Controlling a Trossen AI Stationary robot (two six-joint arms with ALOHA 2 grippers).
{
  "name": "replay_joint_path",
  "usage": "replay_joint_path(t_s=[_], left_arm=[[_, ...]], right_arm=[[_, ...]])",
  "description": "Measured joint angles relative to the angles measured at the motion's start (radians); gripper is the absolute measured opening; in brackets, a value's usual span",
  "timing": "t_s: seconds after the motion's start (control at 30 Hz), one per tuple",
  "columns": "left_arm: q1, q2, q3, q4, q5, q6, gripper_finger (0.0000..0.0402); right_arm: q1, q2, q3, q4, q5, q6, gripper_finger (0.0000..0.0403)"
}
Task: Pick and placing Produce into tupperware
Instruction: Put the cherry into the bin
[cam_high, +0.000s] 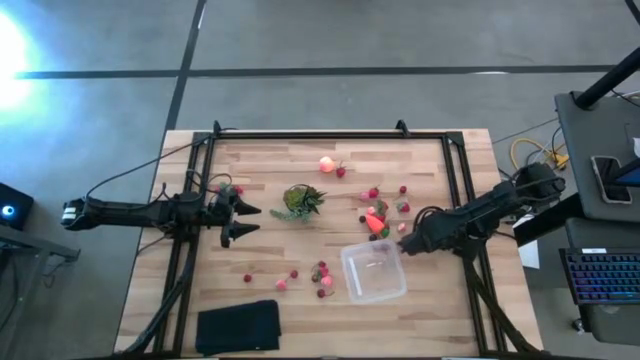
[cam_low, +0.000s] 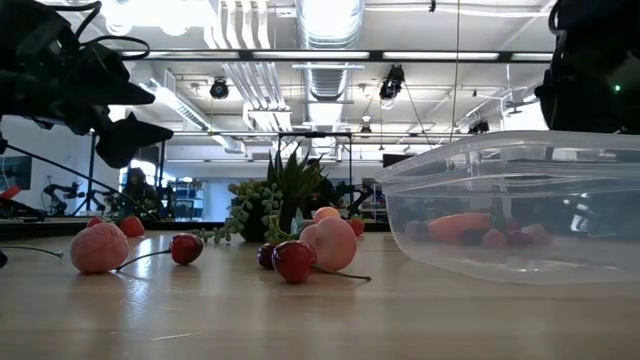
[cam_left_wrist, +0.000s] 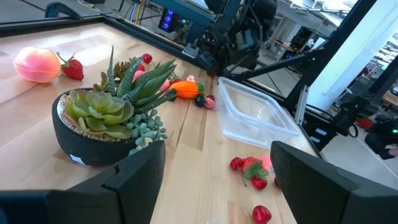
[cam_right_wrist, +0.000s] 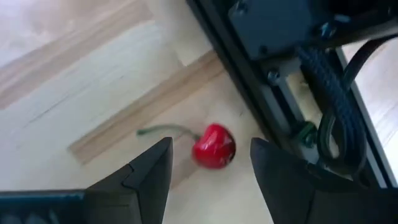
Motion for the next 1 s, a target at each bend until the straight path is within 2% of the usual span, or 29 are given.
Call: replay_joint_path(t_s=[0.27, 0.7, 0.8, 1.0], left_arm=[[0.000, -0.001, 0.000, -0.001, 0.000, 0.000, 0.0277], [0.000, 0.000, 0.000, -0.001, 0.000, 0.000, 0.0276], [0.000, 0.000, 0.000, -0.001, 0.000, 0.000, 0.0277], [0.000, 0.000, 0.000, -0.001, 0.000, 0.000, 0.0277]], right_arm=[[-0.002, -0.003, -0.041, 0.040, -0.007, 0.000, 0.0187], [-0.002, -0.002, -0.043, 0.059, 0.002, -0.008, 0.0087], [-0.002, -0.013, -0.041, 0.060, -0.005, -0.008, 0.0084], [-0.001, -0.064, -0.007, 0.064, -0.014, -0.011, 0.0104]])
